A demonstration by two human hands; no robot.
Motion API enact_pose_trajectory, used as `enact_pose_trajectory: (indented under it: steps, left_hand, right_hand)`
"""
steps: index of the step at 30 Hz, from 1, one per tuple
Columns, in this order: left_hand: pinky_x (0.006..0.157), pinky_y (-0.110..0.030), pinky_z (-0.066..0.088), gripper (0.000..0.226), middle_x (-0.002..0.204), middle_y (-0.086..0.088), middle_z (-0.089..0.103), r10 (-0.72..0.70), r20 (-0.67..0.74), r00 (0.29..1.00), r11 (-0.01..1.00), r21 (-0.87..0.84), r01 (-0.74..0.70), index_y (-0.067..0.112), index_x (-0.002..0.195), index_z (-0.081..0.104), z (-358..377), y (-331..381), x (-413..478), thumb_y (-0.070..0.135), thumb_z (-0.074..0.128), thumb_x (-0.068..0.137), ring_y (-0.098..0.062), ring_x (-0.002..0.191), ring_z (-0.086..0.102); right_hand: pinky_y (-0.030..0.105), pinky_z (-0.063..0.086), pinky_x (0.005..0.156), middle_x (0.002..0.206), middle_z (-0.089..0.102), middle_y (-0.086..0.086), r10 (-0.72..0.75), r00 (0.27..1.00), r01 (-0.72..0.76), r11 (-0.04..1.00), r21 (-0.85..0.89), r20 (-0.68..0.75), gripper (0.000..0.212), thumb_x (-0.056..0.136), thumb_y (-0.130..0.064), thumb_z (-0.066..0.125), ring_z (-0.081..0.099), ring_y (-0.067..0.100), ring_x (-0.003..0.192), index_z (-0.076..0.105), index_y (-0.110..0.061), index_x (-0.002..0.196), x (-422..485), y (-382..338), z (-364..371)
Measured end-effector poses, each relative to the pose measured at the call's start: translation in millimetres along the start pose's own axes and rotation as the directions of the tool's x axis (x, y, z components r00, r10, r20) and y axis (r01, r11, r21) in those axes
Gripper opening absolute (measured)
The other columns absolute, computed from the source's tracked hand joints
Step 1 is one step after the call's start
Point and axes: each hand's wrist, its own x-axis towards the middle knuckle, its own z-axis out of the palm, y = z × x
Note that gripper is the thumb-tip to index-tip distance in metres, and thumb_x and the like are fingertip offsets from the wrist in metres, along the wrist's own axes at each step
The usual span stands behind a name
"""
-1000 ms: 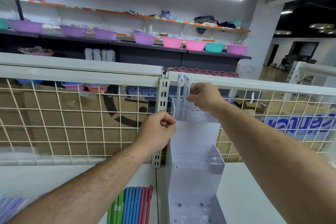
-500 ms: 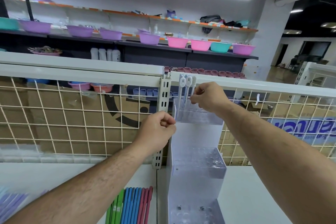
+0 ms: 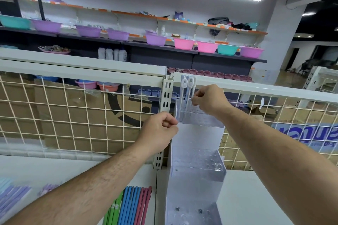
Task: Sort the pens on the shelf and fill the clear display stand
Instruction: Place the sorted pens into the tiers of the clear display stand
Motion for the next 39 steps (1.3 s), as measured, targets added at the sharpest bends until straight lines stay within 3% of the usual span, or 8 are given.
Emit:
enact_pose_trajectory:
  steps: [7,12,16,22,25,29,33,39]
  left_hand:
    - [0.061,-0.015,0.053,0.015,0.078,0.002,0.069,0.013,0.005,1.0,1.0,-0.007,-0.013,0.03,0.084,0.069,-1,-2,-1,0.015,0.072,0.083,-0.001,0.063,0.061]
    - [0.057,-0.011,0.049,0.017,0.078,0.01,0.068,0.034,0.004,0.999,0.999,-0.005,-0.034,0.033,0.083,0.067,-4,-4,-1,0.016,0.071,0.084,0.001,0.066,0.063]
    - [0.058,-0.011,0.046,0.017,0.081,0.014,0.067,0.04,0.038,0.998,0.999,0.028,-0.041,0.035,0.091,0.066,-5,-6,-5,0.019,0.069,0.086,0.003,0.067,0.063]
    - [0.067,-0.008,0.044,0.025,0.099,0.019,0.062,0.118,0.105,0.988,0.98,0.146,-0.132,0.03,0.112,0.065,-6,-11,-16,0.023,0.068,0.088,0.007,0.082,0.059]
    - [0.084,-0.024,0.049,0.034,0.112,0.012,0.06,0.143,0.145,0.979,0.962,0.214,-0.172,0.028,0.122,0.063,-9,-16,-26,0.028,0.068,0.088,-0.004,0.099,0.057]
    - [0.085,-0.024,0.045,0.036,0.117,0.013,0.056,0.136,0.19,0.972,0.948,0.261,-0.183,0.03,0.124,0.061,-21,-17,-44,0.033,0.067,0.089,-0.007,0.106,0.054]
    - [0.094,-0.033,0.05,0.033,0.121,0.01,0.06,0.15,0.184,0.971,0.904,0.373,-0.21,0.028,0.12,0.063,-38,-13,-66,0.033,0.064,0.088,-0.012,0.114,0.054]
    - [0.096,-0.035,0.05,0.039,0.123,0.006,0.059,0.037,0.161,0.986,0.855,0.505,-0.115,0.03,0.127,0.058,-58,-19,-117,0.036,0.06,0.089,-0.016,0.117,0.053]
  right_hand:
    - [0.032,0.062,0.065,0.076,0.07,-0.001,0.001,1.0,-0.001,1.0,0.012,-0.005,0.005,0.089,-0.017,0.076,0.067,0.017,0.069,0.075,-0.017,0.084,-4,0,-6]
    - [0.029,0.057,0.063,0.077,0.069,-0.006,-0.031,0.996,0.029,0.999,-0.027,-0.082,0.008,0.088,-0.02,0.075,0.066,0.015,0.074,0.072,-0.021,0.08,-20,-1,-15]
    - [0.03,0.055,0.067,0.085,0.069,-0.01,-0.064,0.988,0.044,0.989,-0.141,-0.139,0.003,0.09,-0.027,0.071,0.063,0.01,0.077,0.071,-0.024,0.091,-44,-4,-20]
    - [0.034,0.056,0.083,0.118,0.072,-0.006,-0.111,0.977,0.053,0.953,-0.297,-0.182,0.033,0.091,-0.039,0.067,0.067,0.015,0.098,0.07,-0.023,0.12,-90,-9,-23]
    - [0.03,0.054,0.081,0.123,0.07,-0.005,-0.136,0.981,0.077,0.926,-0.369,-0.135,0.038,0.09,-0.042,0.066,0.068,0.014,0.1,0.068,-0.024,0.124,-116,-9,-15]
    - [0.032,0.055,0.082,0.129,0.067,-0.007,-0.083,0.997,0.073,0.919,-0.389,-0.009,0.043,0.091,-0.045,0.067,0.066,0.013,0.101,0.063,-0.027,0.13,-146,-11,-1]
    - [0.032,0.051,0.085,0.13,0.064,-0.001,-0.049,0.993,0.09,0.91,-0.404,0.111,0.046,0.09,-0.043,0.067,0.064,0.02,0.11,0.061,-0.027,0.133,-175,-15,16]
    - [0.033,0.047,0.087,0.127,0.063,0.001,-0.075,0.977,0.141,0.929,-0.343,0.199,0.042,0.09,-0.041,0.067,0.06,0.024,0.116,0.062,-0.028,0.13,-220,-32,40]
